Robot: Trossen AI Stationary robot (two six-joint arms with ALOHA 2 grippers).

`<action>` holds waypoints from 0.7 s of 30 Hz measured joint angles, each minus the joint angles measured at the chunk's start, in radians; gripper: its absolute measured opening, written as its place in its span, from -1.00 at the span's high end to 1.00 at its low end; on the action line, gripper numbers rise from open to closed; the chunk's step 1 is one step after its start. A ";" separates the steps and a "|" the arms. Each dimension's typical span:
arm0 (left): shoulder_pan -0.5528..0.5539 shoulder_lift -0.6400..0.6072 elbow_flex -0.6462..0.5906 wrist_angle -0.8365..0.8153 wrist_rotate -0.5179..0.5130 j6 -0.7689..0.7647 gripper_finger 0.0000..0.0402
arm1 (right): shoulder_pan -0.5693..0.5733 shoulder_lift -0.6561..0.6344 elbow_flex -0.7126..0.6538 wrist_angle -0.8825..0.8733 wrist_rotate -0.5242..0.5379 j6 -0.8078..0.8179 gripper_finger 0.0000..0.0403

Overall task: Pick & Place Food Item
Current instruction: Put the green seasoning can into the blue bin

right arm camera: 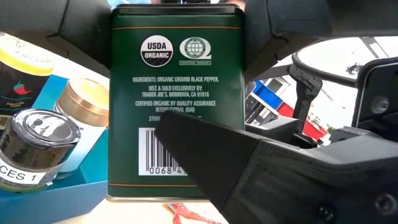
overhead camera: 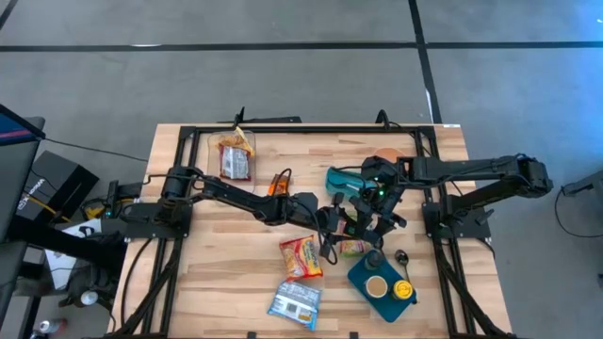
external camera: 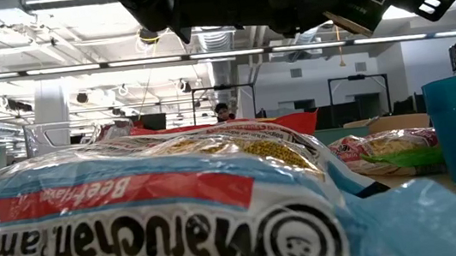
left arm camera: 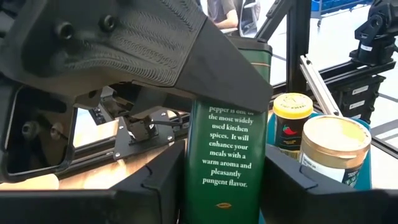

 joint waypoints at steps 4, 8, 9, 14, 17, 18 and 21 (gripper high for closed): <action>0.000 0.000 0.000 -0.001 0.000 -0.002 0.21 | 0.000 0.000 0.000 0.000 0.001 0.000 -0.26; 0.000 -0.001 0.000 -0.002 0.000 -0.005 0.24 | 0.000 0.000 0.000 0.000 0.002 -0.002 -0.31; -0.001 -0.001 0.000 -0.003 -0.001 -0.008 0.25 | 0.001 0.000 0.000 0.000 0.005 -0.002 -0.34; -0.001 -0.001 -0.001 -0.006 -0.002 -0.014 0.27 | 0.005 0.000 0.000 0.004 0.012 0.004 -0.39; -0.001 -0.001 -0.001 -0.006 -0.002 -0.014 0.27 | 0.005 0.000 0.000 0.004 0.012 0.013 -0.40; -0.001 -0.001 -0.001 -0.006 -0.002 -0.013 0.27 | 0.005 0.000 0.000 0.004 0.012 0.011 -0.40; -0.001 -0.001 -0.001 -0.005 -0.002 -0.013 0.27 | 0.005 0.000 0.000 0.004 0.009 0.010 -0.41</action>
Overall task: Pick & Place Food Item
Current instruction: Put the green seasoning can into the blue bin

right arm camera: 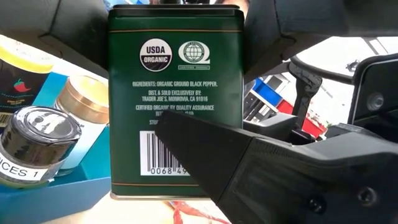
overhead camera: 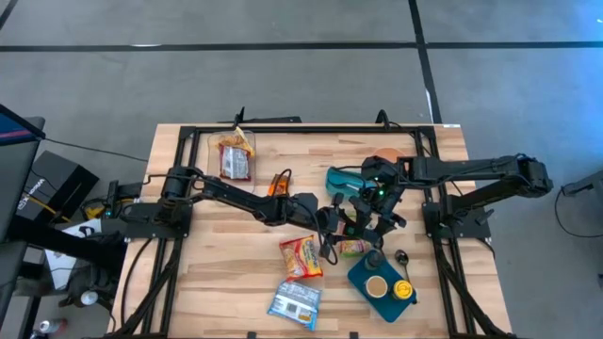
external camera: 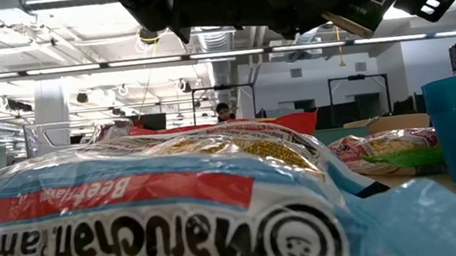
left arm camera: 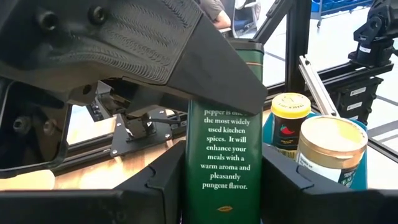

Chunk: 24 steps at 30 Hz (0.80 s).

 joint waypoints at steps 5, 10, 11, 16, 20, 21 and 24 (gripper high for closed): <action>0.000 -0.001 0.000 0.005 0.000 -0.001 0.27 | -0.001 0.000 0.000 0.002 -0.031 0.000 -0.41; 0.000 -0.001 0.001 0.006 -0.006 -0.025 0.27 | -0.001 0.000 0.000 0.003 -0.046 0.001 -0.42; 0.000 -0.001 0.001 0.006 -0.005 -0.026 0.27 | -0.001 0.000 0.000 0.003 -0.047 0.000 -0.42; 0.000 -0.001 0.001 0.005 -0.005 -0.027 0.27 | -0.001 0.000 0.000 0.001 -0.050 0.000 -0.42; 0.000 -0.001 0.001 0.004 -0.004 -0.027 0.27 | 0.000 0.000 0.000 0.000 -0.052 -0.009 -0.42; 0.000 -0.001 0.001 0.003 -0.004 -0.027 0.27 | 0.000 0.000 0.000 -0.001 -0.052 -0.021 -0.42; 0.000 -0.001 0.001 0.003 -0.004 -0.027 0.27 | 0.000 0.000 0.000 -0.006 -0.050 -0.089 -0.42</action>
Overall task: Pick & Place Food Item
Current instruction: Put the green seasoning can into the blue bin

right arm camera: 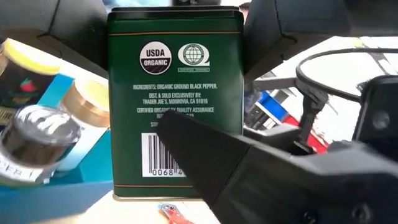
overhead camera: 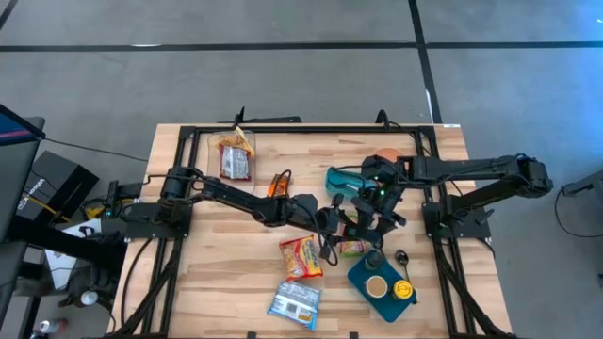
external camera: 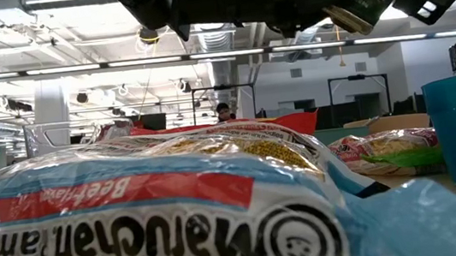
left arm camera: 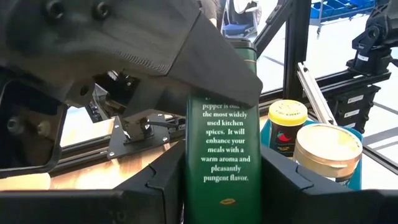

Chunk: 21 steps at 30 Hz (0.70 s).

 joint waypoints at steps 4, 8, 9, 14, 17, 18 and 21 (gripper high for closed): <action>0.000 0.000 -0.001 -0.007 0.000 0.002 0.27 | 0.001 0.000 -0.001 -0.005 0.028 -0.096 -0.42; 0.000 0.000 -0.002 -0.008 0.000 0.002 0.27 | 0.001 0.000 -0.001 -0.006 0.040 -0.117 -0.42; 0.000 0.000 -0.002 -0.008 -0.001 0.002 0.27 | 0.001 0.000 -0.001 -0.005 0.041 -0.117 -0.42; 0.000 0.000 -0.002 -0.007 0.000 0.002 0.27 | 0.001 0.000 -0.001 -0.003 0.041 -0.148 -0.42; 0.000 0.000 -0.002 -0.006 0.000 0.001 0.27 | 0.001 0.000 -0.001 0.000 0.041 -0.146 -0.42; 0.000 0.000 -0.002 -0.005 0.000 0.000 0.27 | 0.001 0.000 -0.001 0.000 0.041 -0.146 -0.42; 0.000 0.000 -0.002 -0.005 0.003 -0.004 0.27 | 0.001 0.000 -0.001 0.002 0.040 -0.147 -0.45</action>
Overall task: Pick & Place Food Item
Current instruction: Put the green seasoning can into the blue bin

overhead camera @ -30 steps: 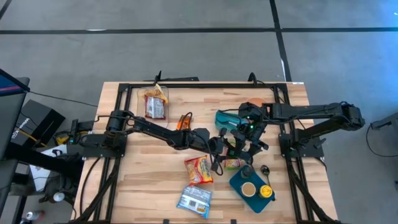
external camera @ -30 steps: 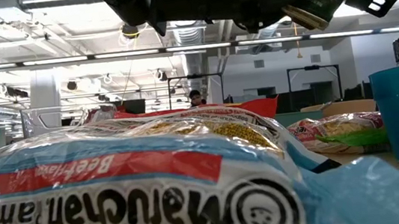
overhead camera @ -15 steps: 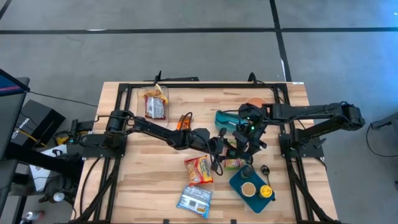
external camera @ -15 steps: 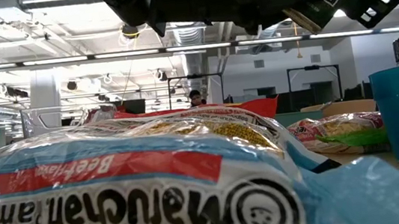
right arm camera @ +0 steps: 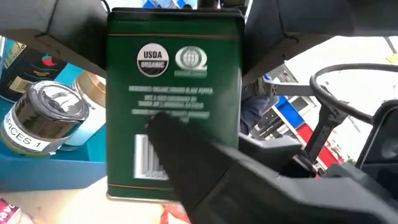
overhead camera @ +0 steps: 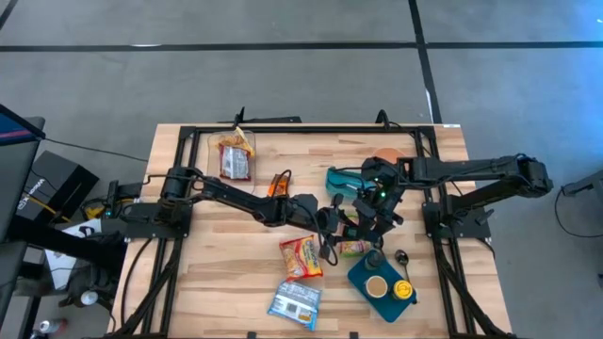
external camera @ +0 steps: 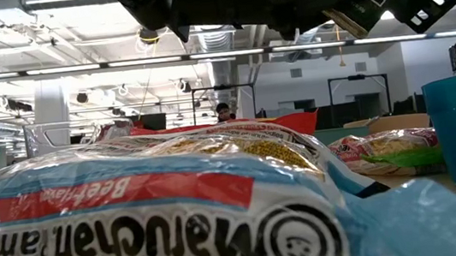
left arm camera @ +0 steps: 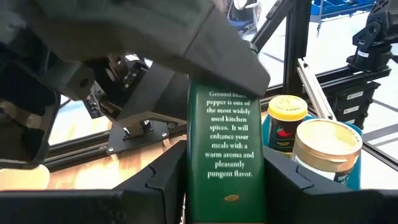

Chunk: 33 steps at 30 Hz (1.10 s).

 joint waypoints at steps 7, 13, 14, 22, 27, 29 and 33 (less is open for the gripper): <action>0.000 0.000 0.000 -0.003 0.000 -0.001 0.27 | 0.000 0.000 0.002 0.014 0.001 0.064 -0.88; 0.000 0.000 0.000 -0.016 -0.001 0.001 0.27 | 0.000 0.000 0.002 0.007 0.000 -0.053 -0.87; 0.000 0.000 0.000 -0.021 -0.004 0.002 0.27 | 0.000 0.000 0.002 0.005 -0.001 -0.101 -0.86; 0.000 -0.001 0.000 -0.034 -0.005 0.003 0.33 | 0.000 0.000 0.001 -0.005 0.005 -0.292 -0.85; 0.003 -0.006 0.000 -0.053 -0.004 0.003 0.36 | 0.000 0.000 0.001 -0.010 0.008 -0.349 -0.85; 0.003 -0.006 0.001 -0.056 -0.005 0.003 0.34 | 0.000 0.000 0.001 -0.012 0.008 -0.349 -0.85; 0.003 -0.006 0.002 -0.077 -0.004 0.003 0.33 | 0.000 0.000 0.001 -0.035 0.009 -0.354 -0.85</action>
